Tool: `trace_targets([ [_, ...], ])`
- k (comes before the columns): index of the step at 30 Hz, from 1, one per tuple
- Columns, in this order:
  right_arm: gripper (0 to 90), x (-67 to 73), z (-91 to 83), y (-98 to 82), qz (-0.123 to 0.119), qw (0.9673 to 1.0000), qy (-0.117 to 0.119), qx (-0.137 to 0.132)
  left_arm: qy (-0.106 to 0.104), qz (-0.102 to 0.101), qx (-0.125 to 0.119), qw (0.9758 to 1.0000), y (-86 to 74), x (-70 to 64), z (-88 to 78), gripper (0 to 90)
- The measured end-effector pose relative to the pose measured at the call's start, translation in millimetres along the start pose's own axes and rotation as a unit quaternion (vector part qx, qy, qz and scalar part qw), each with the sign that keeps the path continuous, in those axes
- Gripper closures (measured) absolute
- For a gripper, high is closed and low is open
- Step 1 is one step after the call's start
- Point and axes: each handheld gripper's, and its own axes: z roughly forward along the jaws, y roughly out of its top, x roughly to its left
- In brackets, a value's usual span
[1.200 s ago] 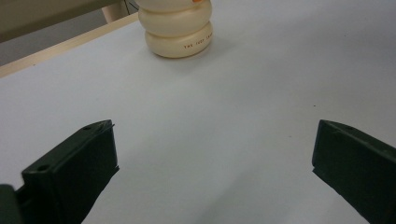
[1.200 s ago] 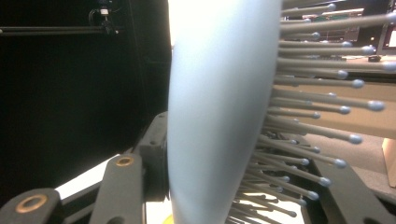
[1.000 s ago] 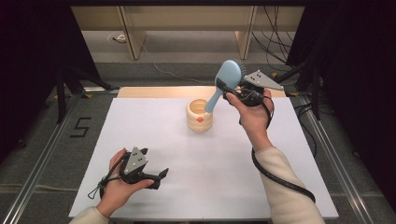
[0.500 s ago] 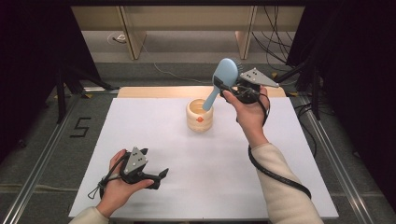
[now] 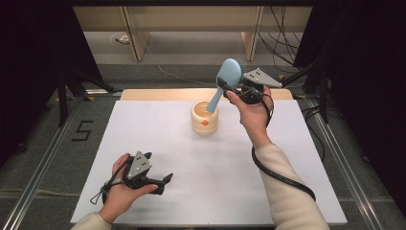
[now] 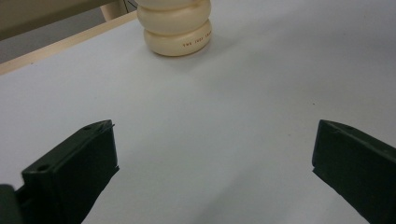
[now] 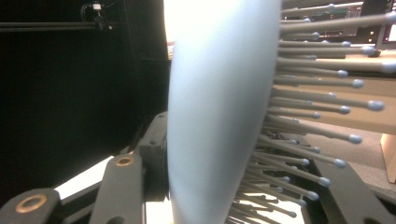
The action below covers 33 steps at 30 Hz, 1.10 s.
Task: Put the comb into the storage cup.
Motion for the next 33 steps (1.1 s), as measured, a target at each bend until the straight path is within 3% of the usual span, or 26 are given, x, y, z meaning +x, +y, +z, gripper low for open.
trace_targets([
  [33,50.8,1.4,20.8,-6.3,-0.003,0.9999,-0.006,0.014,0.0,-0.001,-0.002,1.0,0.0,0.3,0.0,0.0],
])
